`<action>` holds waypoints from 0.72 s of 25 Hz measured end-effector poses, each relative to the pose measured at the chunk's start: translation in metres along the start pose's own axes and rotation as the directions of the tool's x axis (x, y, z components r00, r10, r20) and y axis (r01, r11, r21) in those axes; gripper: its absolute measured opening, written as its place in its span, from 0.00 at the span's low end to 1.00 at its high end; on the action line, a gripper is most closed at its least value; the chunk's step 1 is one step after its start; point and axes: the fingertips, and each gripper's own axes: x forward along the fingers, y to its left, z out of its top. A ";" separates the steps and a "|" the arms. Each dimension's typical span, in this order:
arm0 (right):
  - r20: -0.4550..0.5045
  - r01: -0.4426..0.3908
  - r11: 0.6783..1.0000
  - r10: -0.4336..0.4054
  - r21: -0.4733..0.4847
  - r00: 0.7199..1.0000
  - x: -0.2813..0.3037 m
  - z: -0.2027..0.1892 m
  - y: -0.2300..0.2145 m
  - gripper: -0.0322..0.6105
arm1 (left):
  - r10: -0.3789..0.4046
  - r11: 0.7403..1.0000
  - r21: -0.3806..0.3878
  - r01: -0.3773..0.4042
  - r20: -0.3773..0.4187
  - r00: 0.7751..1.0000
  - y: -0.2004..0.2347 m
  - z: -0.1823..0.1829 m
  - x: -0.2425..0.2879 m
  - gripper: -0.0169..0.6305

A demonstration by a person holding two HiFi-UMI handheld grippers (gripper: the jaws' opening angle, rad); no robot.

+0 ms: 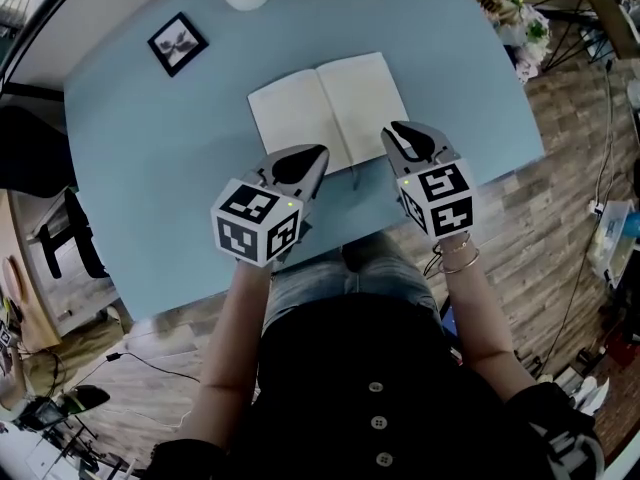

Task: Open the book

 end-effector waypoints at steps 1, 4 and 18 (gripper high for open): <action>0.003 -0.011 1.000 0.011 -0.005 1.000 0.000 0.003 0.003 0.14 | 0.003 1.000 0.009 -0.003 0.003 1.000 0.002 0.003 -0.001 0.05; 0.019 -0.038 0.999 0.038 -0.012 0.999 0.000 0.015 0.012 0.14 | 0.020 1.000 0.023 -0.020 0.026 0.999 0.007 0.014 -0.006 0.05; 0.144 -0.213 0.974 0.223 -0.081 0.964 -0.016 0.076 0.059 0.05 | 0.066 0.993 0.085 -0.076 0.118 0.991 0.014 0.056 -0.030 0.05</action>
